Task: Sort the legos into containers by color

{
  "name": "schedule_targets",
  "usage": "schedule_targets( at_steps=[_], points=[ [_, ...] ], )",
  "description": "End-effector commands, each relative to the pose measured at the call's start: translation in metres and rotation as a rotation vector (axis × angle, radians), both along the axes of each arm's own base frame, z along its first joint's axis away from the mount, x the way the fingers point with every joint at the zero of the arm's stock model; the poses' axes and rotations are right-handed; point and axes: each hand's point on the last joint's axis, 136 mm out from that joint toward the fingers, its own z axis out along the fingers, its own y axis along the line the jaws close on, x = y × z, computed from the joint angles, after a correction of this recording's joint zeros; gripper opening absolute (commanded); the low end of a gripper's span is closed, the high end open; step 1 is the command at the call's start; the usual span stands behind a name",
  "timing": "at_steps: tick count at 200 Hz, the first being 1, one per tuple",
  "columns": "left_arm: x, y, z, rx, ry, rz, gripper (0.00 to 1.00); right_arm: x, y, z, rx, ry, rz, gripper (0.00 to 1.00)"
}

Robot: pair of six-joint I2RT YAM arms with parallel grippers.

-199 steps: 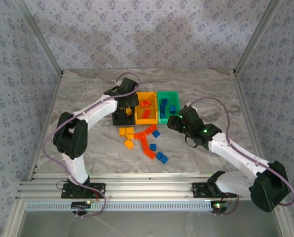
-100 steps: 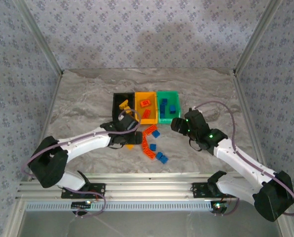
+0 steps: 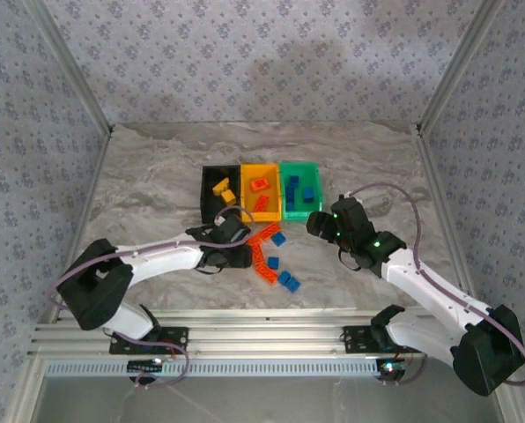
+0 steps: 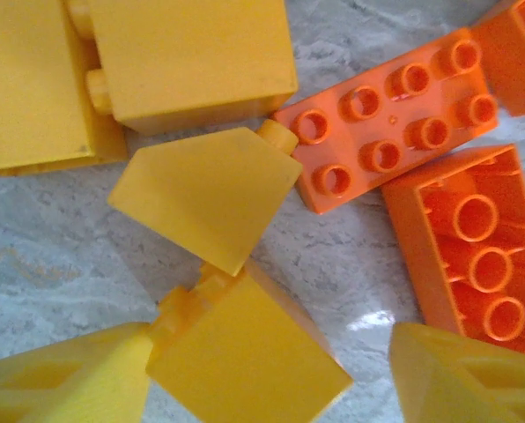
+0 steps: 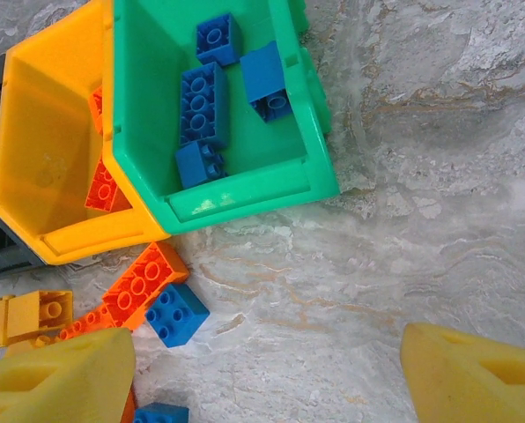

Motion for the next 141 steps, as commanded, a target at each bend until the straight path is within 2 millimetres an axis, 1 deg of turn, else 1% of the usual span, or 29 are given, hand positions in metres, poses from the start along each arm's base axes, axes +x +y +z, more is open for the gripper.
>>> schedule_targets(
  at_steps=[1,17,40,66,85,105,116,129,141],
  points=[
    [0.0,0.008,-0.011,0.045,-0.006,0.006,0.65,0.0,-0.002,0.007,0.023,-0.013,-0.014,0.81],
    [0.0,0.013,-0.016,0.074,-0.006,0.005,0.62,0.0,-0.002,0.007,0.025,-0.011,-0.017,0.81],
    [-0.001,0.013,-0.019,0.075,-0.005,-0.003,0.52,0.0,-0.001,0.007,0.029,-0.011,-0.016,0.81],
    [-0.002,0.015,-0.016,0.073,-0.009,0.002,0.4,0.0,-0.001,0.009,0.034,-0.011,-0.019,0.81],
    [-0.006,0.02,-0.007,0.069,-0.016,0.004,0.33,-0.001,-0.002,0.009,0.038,-0.011,-0.023,0.81],
    [-0.01,0.026,0.013,0.05,-0.045,0.015,0.29,0.0,-0.001,0.011,0.044,-0.016,-0.024,0.81],
    [-0.01,0.03,0.027,0.035,-0.067,0.025,0.28,0.0,-0.001,0.011,0.046,-0.018,-0.024,0.81],
    [-0.007,0.032,0.049,0.016,-0.106,0.036,0.28,0.0,-0.001,0.012,0.05,-0.019,-0.025,0.81],
    [0.001,0.032,0.072,-0.006,-0.157,0.05,0.28,0.001,-0.001,0.012,0.051,-0.022,-0.024,0.81]
  ],
)
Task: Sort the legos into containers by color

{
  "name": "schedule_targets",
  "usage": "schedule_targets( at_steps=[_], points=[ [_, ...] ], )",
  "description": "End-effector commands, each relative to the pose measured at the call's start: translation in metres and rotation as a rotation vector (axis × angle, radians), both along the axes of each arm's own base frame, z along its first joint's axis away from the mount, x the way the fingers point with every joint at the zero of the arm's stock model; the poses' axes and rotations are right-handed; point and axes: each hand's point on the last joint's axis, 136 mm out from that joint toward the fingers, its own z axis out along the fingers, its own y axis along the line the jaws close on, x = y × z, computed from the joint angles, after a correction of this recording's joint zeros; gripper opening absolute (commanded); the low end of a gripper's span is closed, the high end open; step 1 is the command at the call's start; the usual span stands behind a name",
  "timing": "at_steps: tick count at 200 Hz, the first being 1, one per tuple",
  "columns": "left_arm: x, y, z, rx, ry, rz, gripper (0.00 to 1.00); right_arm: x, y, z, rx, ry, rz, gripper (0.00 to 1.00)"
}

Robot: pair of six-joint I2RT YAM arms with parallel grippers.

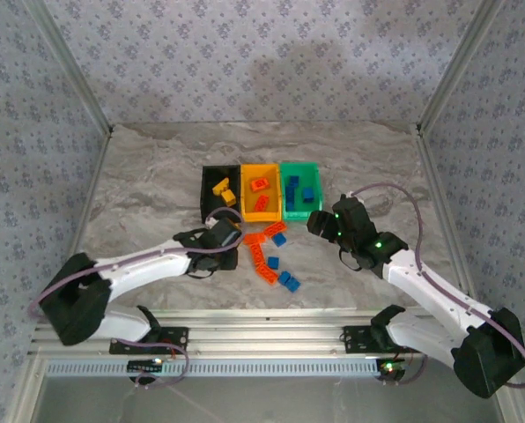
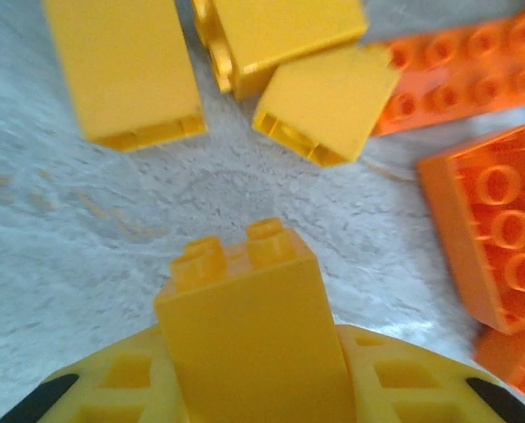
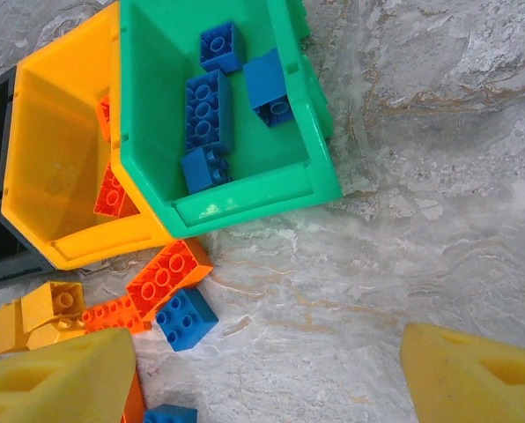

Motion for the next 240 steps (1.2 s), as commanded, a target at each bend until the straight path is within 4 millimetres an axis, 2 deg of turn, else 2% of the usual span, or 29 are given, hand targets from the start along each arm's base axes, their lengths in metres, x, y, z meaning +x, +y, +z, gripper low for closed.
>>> schedule_targets(
  at_steps=[1,22,51,78,102,113,128,155,170,185,202,207,216,240],
  points=[
    [0.009,0.007,0.044,-0.014,-0.086,0.032,0.28,0.001,0.0,0.008,0.028,-0.015,-0.011,0.81],
    [0.037,0.009,0.077,-0.04,-0.162,0.074,0.28,0.001,-0.001,0.006,0.022,-0.011,-0.014,0.81],
    [0.101,0.009,0.094,-0.062,-0.217,0.151,0.29,0.0,-0.003,0.002,0.009,0.004,-0.018,0.81],
    [0.158,0.006,0.091,-0.044,-0.22,0.207,0.28,-0.004,-0.008,0.0,-0.007,0.022,-0.026,0.81],
    [0.191,0.004,0.087,0.002,-0.218,0.228,0.28,-0.009,-0.013,-0.001,-0.009,0.023,-0.034,0.81],
    [0.2,0.005,0.082,0.014,-0.204,0.237,0.31,-0.01,-0.014,0.0,-0.003,0.018,-0.037,0.81],
    [0.21,0.006,0.077,0.012,-0.188,0.251,0.43,-0.012,-0.014,0.001,0.003,0.017,-0.036,0.81],
    [0.215,-0.002,0.089,-0.028,-0.19,0.24,0.69,-0.016,-0.01,0.0,0.016,0.03,-0.007,0.83],
    [0.213,-0.01,0.107,-0.071,-0.22,0.226,0.82,-0.018,-0.005,-0.003,0.024,0.045,0.021,0.83],
    [0.205,-0.018,0.13,-0.12,-0.252,0.201,0.88,-0.02,0.001,-0.008,0.031,0.063,0.042,0.83],
    [0.187,-0.031,0.155,-0.181,-0.284,0.156,0.94,-0.024,0.014,-0.015,0.036,0.084,0.095,0.84],
    [0.179,-0.034,0.158,-0.194,-0.288,0.141,0.99,-0.025,0.019,-0.018,0.031,0.095,0.114,0.84],
    [0.164,-0.041,0.167,-0.224,-0.301,0.11,1.0,-0.029,0.027,-0.023,0.023,0.113,0.148,0.83],
    [0.116,-0.051,0.164,-0.275,-0.289,0.043,0.99,-0.048,0.053,-0.041,-0.032,0.156,0.276,0.83]
  ],
)
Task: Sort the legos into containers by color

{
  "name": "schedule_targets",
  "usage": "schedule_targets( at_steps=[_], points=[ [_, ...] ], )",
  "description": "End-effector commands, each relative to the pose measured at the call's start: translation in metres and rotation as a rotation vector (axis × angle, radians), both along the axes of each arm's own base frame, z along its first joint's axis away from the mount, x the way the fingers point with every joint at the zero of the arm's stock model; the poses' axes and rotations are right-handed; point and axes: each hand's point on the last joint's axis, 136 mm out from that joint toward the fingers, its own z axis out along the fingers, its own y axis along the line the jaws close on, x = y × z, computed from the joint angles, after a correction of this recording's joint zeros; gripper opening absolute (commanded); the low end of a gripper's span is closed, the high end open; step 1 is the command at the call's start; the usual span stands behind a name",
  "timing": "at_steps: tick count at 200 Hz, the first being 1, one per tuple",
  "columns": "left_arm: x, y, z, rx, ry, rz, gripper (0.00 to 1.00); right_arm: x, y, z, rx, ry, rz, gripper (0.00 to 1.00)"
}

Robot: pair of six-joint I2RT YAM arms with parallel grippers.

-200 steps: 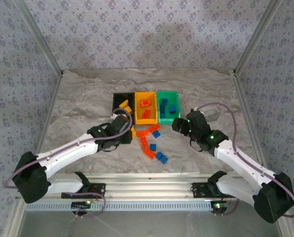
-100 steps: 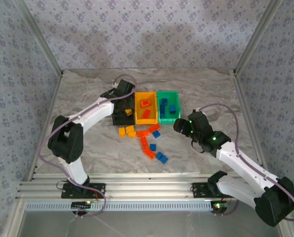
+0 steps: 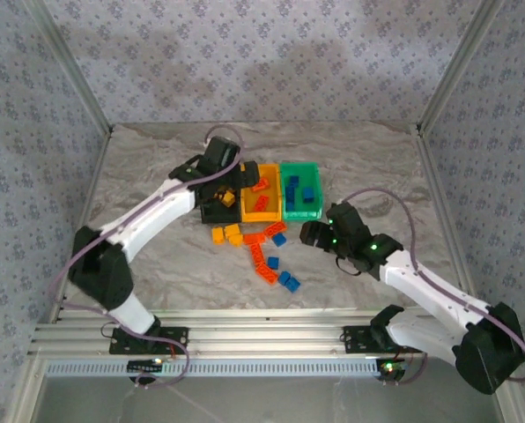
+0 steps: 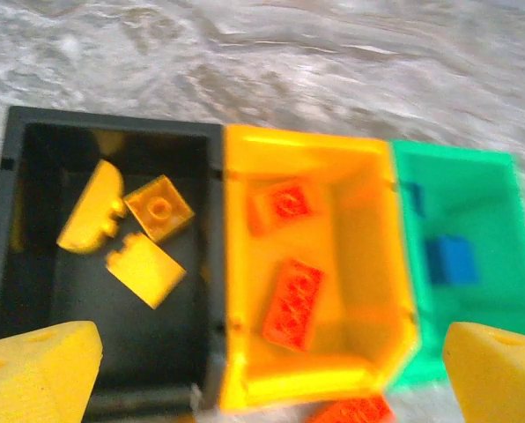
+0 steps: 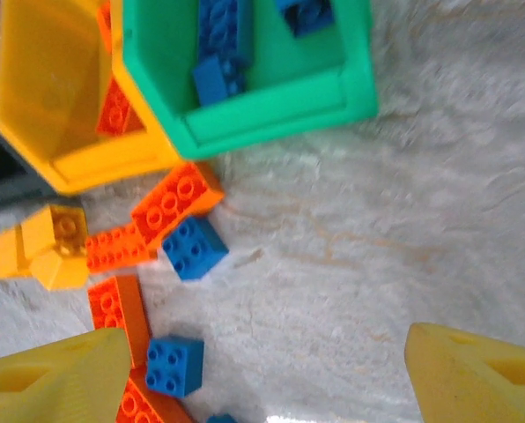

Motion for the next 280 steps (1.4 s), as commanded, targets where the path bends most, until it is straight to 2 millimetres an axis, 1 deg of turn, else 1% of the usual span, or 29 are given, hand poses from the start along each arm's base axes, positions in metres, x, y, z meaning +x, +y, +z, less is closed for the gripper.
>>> schedule_targets(
  at_steps=[1,12,23,25,44,55,73,81,88,100,110,133,159,177,198,214,231,239,248,259,261,265,280],
  points=[
    [-0.047,-0.012,0.011,-0.072,-0.011,-0.085,0.99,-0.02,0.026,-0.017,-0.032,0.041,0.146,0.83],
    [-0.069,-0.012,0.003,-0.076,0.006,-0.109,1.0,-0.031,0.04,-0.025,-0.059,0.057,0.216,0.83],
    [-0.088,-0.007,-0.009,-0.069,0.025,-0.116,0.99,-0.039,0.053,-0.031,-0.091,0.063,0.285,0.84],
    [-0.092,-0.005,-0.014,-0.064,0.034,-0.114,0.99,-0.041,0.056,-0.033,-0.098,0.064,0.3,0.83],
    [-0.12,0.013,-0.034,-0.074,0.07,-0.097,0.99,-0.05,0.08,-0.037,-0.16,0.054,0.398,0.81],
    [-0.132,0.027,-0.045,-0.075,0.088,-0.069,0.99,-0.054,0.093,-0.04,-0.196,0.05,0.465,0.79],
    [-0.147,0.053,-0.053,-0.054,0.087,-0.025,0.99,-0.058,0.111,-0.044,-0.253,0.056,0.536,0.74],
    [-0.152,0.064,-0.055,-0.041,0.087,-0.004,1.0,-0.059,0.116,-0.046,-0.275,0.059,0.556,0.72],
    [-0.156,0.073,-0.057,-0.028,0.087,0.012,1.0,-0.061,0.122,-0.049,-0.294,0.064,0.577,0.68],
    [-0.163,0.086,-0.059,-0.019,0.087,0.032,0.99,-0.061,0.126,-0.052,-0.317,0.075,0.588,0.64],
    [-0.166,0.094,-0.06,-0.02,0.087,0.05,1.0,-0.062,0.127,-0.056,-0.342,0.091,0.592,0.6],
    [-0.171,0.107,-0.063,-0.055,0.087,0.081,0.99,-0.064,0.126,-0.065,-0.385,0.129,0.591,0.56],
    [-0.173,0.115,-0.068,-0.085,0.098,0.101,1.0,-0.07,0.128,-0.075,-0.426,0.165,0.61,0.53],
    [-0.173,0.118,-0.069,-0.087,0.104,0.106,1.0,-0.078,0.134,-0.082,-0.434,0.188,0.631,0.51],
    [-0.173,0.12,-0.068,-0.083,0.101,0.106,1.0,-0.087,0.148,-0.083,-0.409,0.194,0.665,0.5],
    [-0.173,0.121,-0.066,-0.085,0.095,0.108,1.0,-0.096,0.16,-0.078,-0.379,0.183,0.694,0.5],
    [-0.173,0.123,-0.065,-0.089,0.089,0.112,0.99,-0.097,0.165,-0.071,-0.385,0.16,0.688,0.5],
    [-0.174,0.124,-0.065,-0.09,0.086,0.113,1.0,-0.094,0.161,-0.071,-0.411,0.153,0.665,0.52],
    [-0.174,0.125,-0.065,-0.093,0.087,0.116,0.99,-0.091,0.156,-0.071,-0.437,0.16,0.632,0.56],
    [-0.174,0.125,-0.065,-0.096,0.087,0.116,1.0,-0.086,0.153,-0.073,-0.459,0.161,0.586,0.66],
    [-0.174,0.125,-0.066,-0.096,0.088,0.116,0.99,-0.087,0.149,-0.075,-0.476,0.173,0.582,0.67],
    [-0.174,0.125,-0.065,-0.098,0.086,0.116,1.0,-0.087,0.147,-0.076,-0.486,0.178,0.573,0.7],
    [-0.174,0.125,-0.066,-0.099,0.087,0.121,1.0,-0.084,0.151,-0.082,-0.494,0.185,0.552,0.75]
  ],
)
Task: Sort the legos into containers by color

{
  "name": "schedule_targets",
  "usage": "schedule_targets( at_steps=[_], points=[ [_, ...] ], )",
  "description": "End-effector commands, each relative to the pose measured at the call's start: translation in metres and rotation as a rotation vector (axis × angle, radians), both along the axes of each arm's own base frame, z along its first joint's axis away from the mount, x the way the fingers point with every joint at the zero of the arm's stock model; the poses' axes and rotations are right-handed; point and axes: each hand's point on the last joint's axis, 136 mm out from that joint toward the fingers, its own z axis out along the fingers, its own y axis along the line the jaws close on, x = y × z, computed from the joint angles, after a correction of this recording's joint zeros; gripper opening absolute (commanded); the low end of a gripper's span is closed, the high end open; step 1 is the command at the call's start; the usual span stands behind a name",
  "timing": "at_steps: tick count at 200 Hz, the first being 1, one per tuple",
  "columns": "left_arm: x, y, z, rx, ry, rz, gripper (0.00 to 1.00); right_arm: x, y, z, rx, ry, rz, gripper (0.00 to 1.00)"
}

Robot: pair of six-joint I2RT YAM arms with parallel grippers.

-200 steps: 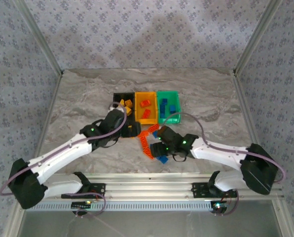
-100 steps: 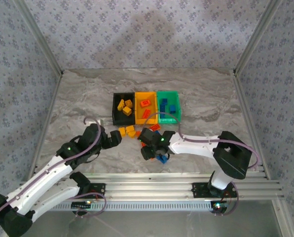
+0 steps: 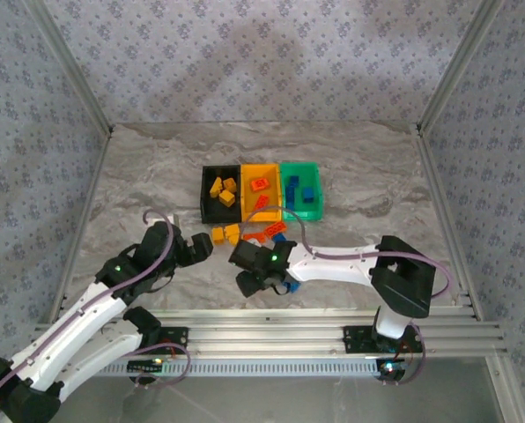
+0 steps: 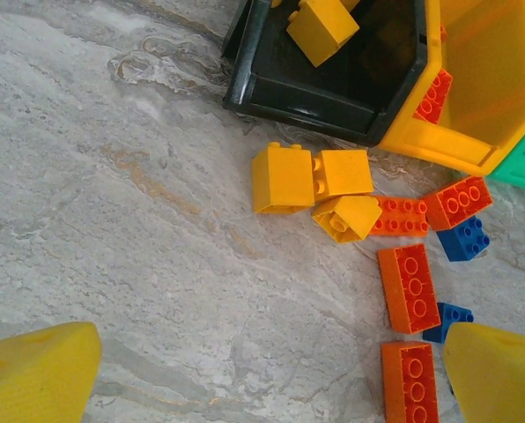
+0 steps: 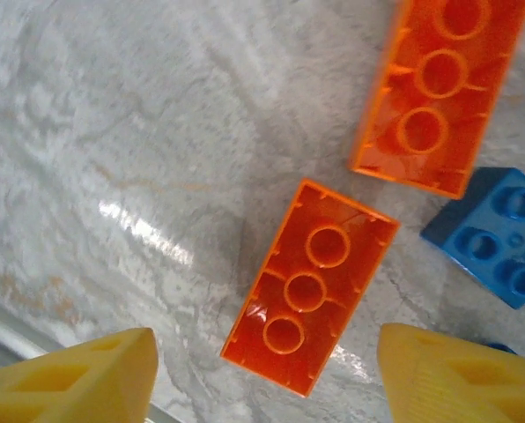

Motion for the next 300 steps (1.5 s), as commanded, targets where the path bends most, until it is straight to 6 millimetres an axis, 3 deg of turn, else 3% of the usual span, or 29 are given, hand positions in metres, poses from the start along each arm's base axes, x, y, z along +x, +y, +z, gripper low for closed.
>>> schedule_targets(
  at_steps=[1,45,86,96,133,164,187,192,199,216,234,259,281,300],
  points=[
    [-0.003,0.002,-0.002,0.001,0.008,0.0,1.0,0.006,-0.013,-0.012,-0.094,-0.009,-0.079,0.75],
    [-0.003,0.003,-0.007,0.001,0.017,0.008,0.99,0.004,-0.006,-0.039,-0.143,0.008,-0.107,0.74],
    [-0.004,0.004,-0.01,-0.003,0.018,0.014,1.0,0.004,-0.013,-0.044,-0.163,0.006,-0.118,0.5],
    [-0.004,0.004,-0.01,-0.012,0.015,0.015,1.0,0.007,-0.007,-0.04,-0.132,-0.013,-0.113,0.45],
    [-0.003,0.002,-0.011,-0.017,0.009,0.007,1.0,0.01,-0.005,-0.011,-0.048,-0.061,-0.09,0.32],
    [-0.004,0.002,-0.014,-0.017,0.01,0.005,1.0,0.019,-0.002,0.044,0.069,-0.13,-0.056,0.29],
    [-0.004,-0.001,-0.017,-0.031,0.011,0.0,1.0,0.053,-0.003,0.083,0.144,-0.175,-0.084,0.29],
    [-0.004,-0.001,-0.018,-0.034,0.012,0.001,1.0,0.06,-0.006,0.084,0.147,-0.175,-0.097,0.29],
    [-0.004,-0.001,-0.019,-0.038,0.014,0.005,1.0,0.078,0.0,0.102,0.191,-0.197,-0.123,0.29],
    [-0.004,-0.001,-0.022,-0.042,0.022,0.007,1.0,0.114,-0.001,0.111,0.196,-0.234,-0.176,0.29],
    [-0.006,-0.001,-0.025,-0.042,0.034,0.009,1.0,0.152,-0.004,0.111,0.174,-0.256,-0.246,0.3],
    [-0.009,-0.002,-0.031,-0.055,0.052,0.009,1.0,0.199,-0.012,0.097,0.14,-0.246,-0.349,0.3],
    [-0.012,-0.004,-0.036,-0.066,0.068,0.003,1.0,0.232,-0.01,0.088,0.127,-0.245,-0.401,0.32],
    [-0.013,-0.004,-0.037,-0.069,0.074,-0.001,1.0,0.25,-0.011,0.076,0.089,-0.219,-0.421,0.34]
  ],
)
